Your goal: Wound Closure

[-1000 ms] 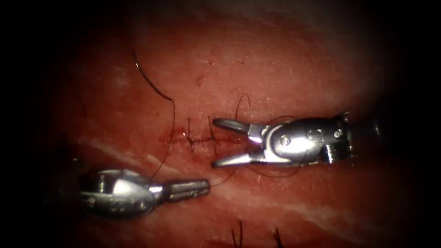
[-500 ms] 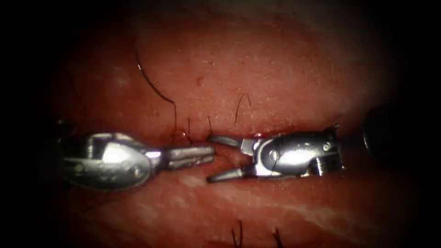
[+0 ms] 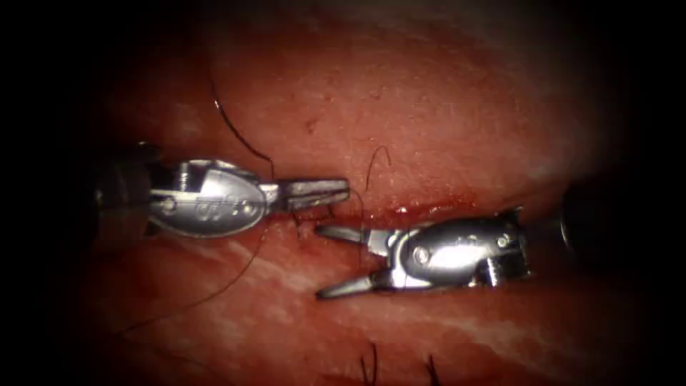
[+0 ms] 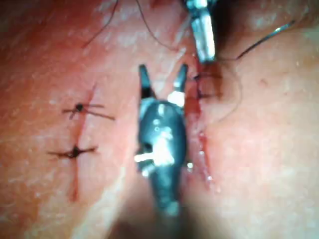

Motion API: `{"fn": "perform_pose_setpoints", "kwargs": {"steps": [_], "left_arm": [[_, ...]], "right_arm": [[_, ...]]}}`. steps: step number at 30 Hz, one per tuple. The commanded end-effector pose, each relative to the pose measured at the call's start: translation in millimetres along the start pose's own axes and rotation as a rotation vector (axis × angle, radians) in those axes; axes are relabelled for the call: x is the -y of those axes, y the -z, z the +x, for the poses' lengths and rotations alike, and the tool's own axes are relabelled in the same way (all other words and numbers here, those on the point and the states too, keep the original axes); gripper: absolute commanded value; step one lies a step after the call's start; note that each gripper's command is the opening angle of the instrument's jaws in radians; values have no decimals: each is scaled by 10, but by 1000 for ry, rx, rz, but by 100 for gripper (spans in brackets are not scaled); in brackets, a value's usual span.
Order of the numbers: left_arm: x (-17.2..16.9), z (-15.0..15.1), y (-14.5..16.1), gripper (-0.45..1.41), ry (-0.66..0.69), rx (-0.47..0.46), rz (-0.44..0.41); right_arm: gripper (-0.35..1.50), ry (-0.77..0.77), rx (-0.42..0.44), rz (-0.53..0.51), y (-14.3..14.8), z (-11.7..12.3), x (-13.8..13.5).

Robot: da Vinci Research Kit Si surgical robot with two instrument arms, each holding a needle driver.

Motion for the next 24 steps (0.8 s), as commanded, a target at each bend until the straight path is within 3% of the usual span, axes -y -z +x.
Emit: {"fn": "perform_pose_setpoints", "kwargs": {"steps": [1,5,16,24], "left_arm": [[-9,-10,-8,-45,3,4,-6],[-15,-31,-10,-45,5,15,-20],[-21,-39,-11,-45,1,16,-30],[-42,-32,-10,-45,8,9,-46]], "right_arm": [[71,-4,-9,0,-3,-9,9],[71,-6,-84,5,3,-8,8],[64,-27,-179,-13,13,-6,4],[52,-127,-233,-177,36,-6,-18]]}}
